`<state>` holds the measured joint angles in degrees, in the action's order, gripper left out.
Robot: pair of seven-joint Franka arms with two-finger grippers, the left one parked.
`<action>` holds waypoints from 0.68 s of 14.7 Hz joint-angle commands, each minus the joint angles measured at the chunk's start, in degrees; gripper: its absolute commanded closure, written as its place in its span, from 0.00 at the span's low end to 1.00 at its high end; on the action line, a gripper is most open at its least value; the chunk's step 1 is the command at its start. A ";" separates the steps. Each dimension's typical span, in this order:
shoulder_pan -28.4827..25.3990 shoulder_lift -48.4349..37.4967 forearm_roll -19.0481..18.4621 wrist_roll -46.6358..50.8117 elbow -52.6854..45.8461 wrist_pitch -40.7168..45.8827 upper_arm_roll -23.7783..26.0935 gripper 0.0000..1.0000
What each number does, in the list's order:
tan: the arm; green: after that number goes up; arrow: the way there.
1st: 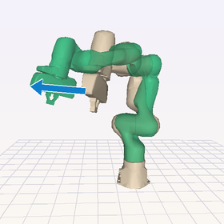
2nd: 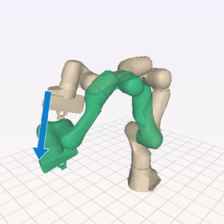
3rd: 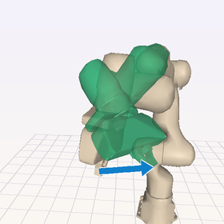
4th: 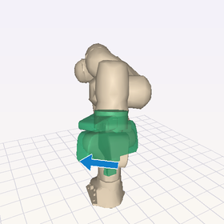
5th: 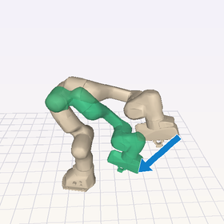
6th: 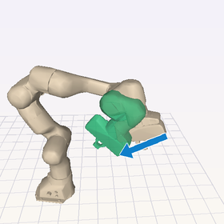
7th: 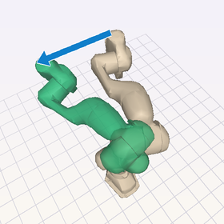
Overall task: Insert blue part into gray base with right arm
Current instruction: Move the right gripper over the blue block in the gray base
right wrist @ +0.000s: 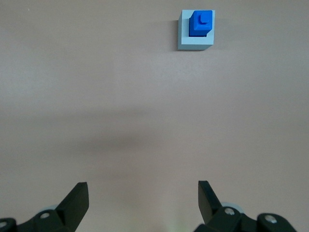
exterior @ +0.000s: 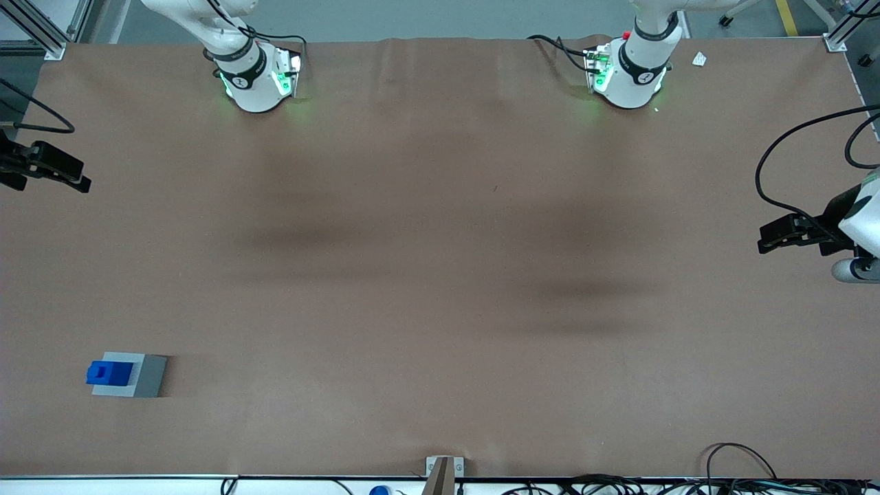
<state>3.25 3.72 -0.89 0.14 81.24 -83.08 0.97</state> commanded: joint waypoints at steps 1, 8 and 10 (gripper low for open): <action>0.00 -1.08 0.10 0.91 0.94 0.20 -0.18 0.00; 4.92 0.67 4.12 0.21 -0.47 -6.20 -0.36 0.00; 6.59 2.25 6.59 0.03 -0.55 -6.56 -0.36 0.00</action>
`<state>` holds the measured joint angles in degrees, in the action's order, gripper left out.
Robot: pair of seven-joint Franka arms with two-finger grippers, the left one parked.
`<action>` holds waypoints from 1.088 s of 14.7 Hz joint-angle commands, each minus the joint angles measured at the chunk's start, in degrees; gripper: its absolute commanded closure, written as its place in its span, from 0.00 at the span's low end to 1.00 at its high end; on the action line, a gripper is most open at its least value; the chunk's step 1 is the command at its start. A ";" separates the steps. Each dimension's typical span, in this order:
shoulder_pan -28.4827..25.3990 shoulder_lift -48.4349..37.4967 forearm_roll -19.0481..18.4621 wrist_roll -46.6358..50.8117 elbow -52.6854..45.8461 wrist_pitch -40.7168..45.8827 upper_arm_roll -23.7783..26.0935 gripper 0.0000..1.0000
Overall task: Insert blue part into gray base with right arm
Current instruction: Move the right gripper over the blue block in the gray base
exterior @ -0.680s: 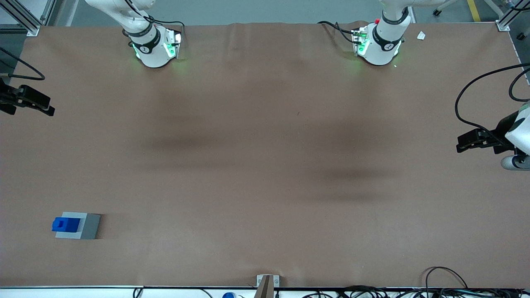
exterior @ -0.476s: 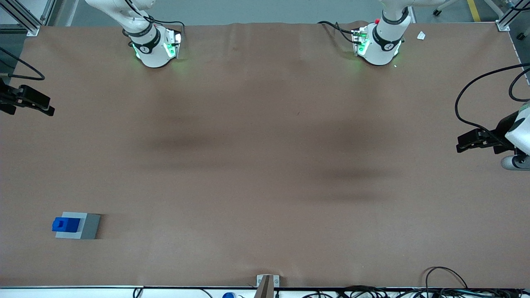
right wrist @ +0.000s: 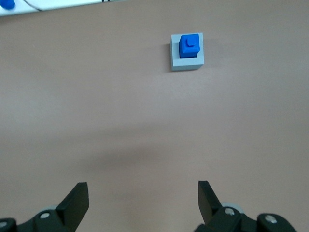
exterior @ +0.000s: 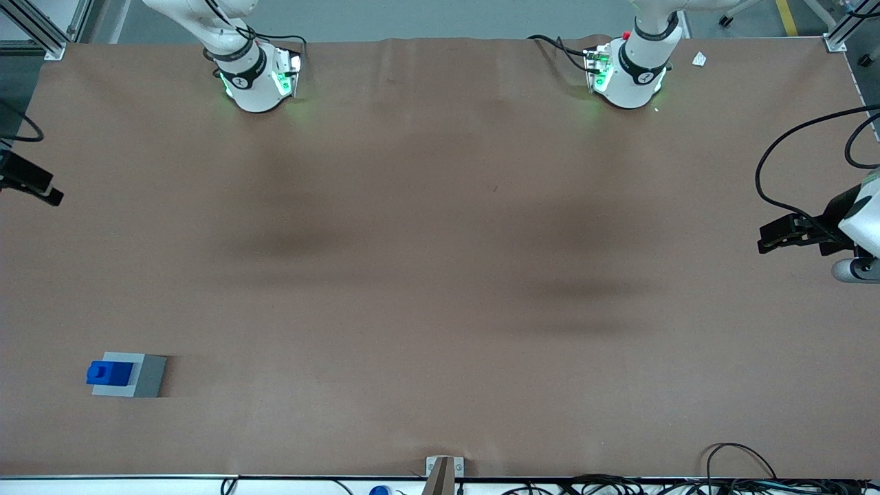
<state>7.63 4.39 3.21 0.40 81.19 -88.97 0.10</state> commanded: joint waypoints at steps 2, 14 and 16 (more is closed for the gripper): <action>1.08 2.11 1.71 -0.92 -0.60 -0.41 0.86 0.00; 0.98 21.52 -4.71 -2.16 -7.26 -17.35 0.51 0.00; 0.98 25.65 -5.06 -2.77 -9.20 -20.52 0.34 0.00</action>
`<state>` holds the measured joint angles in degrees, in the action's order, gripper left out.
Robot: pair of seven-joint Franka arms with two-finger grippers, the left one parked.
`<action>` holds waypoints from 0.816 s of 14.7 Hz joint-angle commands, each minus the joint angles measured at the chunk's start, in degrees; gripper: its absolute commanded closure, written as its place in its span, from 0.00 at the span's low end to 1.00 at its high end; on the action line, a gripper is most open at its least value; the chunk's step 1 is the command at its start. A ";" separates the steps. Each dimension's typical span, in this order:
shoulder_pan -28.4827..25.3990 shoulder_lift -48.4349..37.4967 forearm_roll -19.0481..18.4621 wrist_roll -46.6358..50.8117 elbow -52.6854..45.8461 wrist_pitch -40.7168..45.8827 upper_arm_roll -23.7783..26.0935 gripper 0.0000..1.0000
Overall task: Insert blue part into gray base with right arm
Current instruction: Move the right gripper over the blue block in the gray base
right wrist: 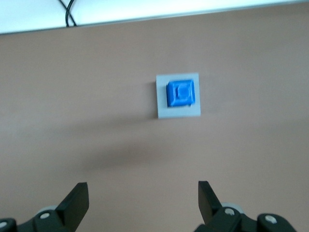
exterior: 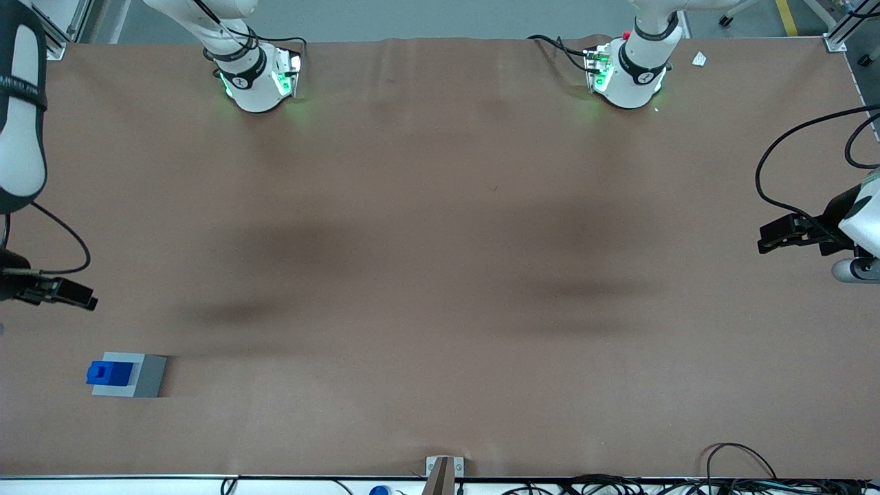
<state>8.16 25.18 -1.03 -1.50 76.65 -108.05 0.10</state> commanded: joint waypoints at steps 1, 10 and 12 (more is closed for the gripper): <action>1.06 6.79 -1.43 -1.31 -5.27 -3.72 0.33 0.00; 4.23 16.82 -1.43 -7.47 -5.45 -16.48 0.51 0.00; 4.32 18.14 -1.43 -7.99 -5.54 -17.98 0.42 0.00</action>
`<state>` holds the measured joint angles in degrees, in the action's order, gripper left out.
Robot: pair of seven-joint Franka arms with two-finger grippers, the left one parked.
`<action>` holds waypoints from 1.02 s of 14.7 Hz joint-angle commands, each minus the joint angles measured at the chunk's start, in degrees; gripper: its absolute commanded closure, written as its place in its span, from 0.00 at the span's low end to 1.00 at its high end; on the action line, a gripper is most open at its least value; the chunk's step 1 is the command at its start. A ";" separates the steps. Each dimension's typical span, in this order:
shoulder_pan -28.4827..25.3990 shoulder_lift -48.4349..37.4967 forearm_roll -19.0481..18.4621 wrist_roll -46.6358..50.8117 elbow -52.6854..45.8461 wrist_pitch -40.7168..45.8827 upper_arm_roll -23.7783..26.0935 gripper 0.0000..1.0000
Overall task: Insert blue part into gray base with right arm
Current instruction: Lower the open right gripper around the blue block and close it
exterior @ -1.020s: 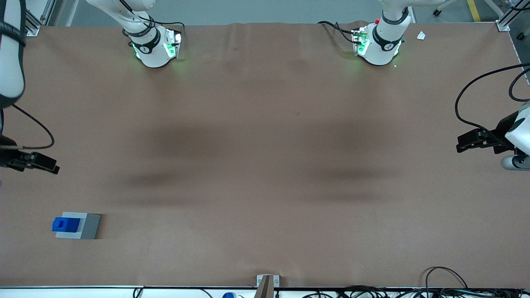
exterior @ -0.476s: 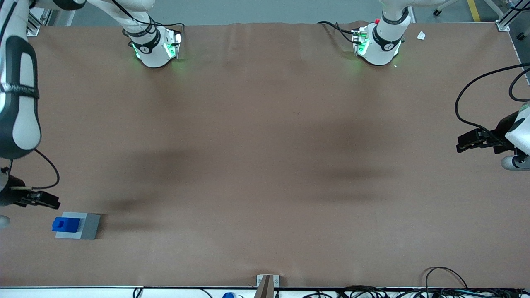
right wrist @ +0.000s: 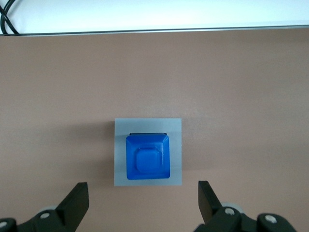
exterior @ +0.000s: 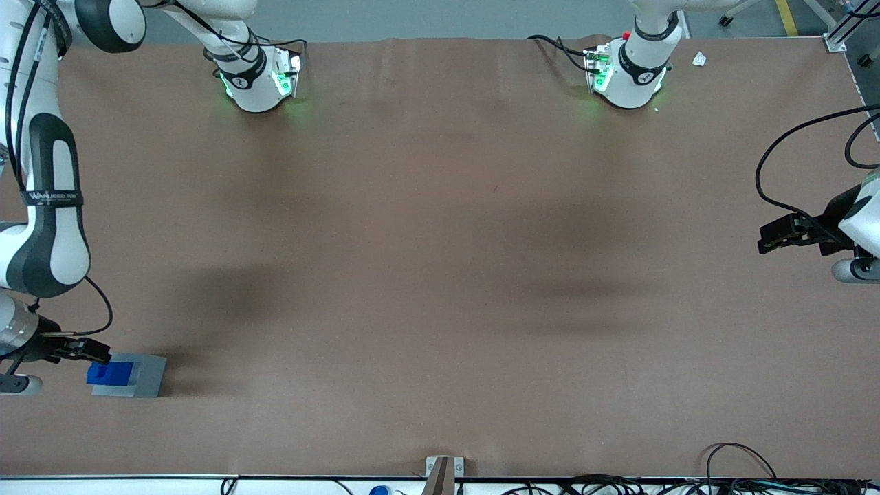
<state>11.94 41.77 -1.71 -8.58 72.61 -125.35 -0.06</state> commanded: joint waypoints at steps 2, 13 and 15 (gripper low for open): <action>0.54 2.70 -0.84 -1.62 -2.12 -0.68 0.59 0.00; 1.33 8.77 -0.58 -1.97 -8.72 -0.86 0.68 0.06; 1.24 8.94 -0.58 -1.88 -8.72 -0.95 0.68 0.17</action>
<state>12.55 49.70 -1.71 -10.07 65.59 -126.42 -0.12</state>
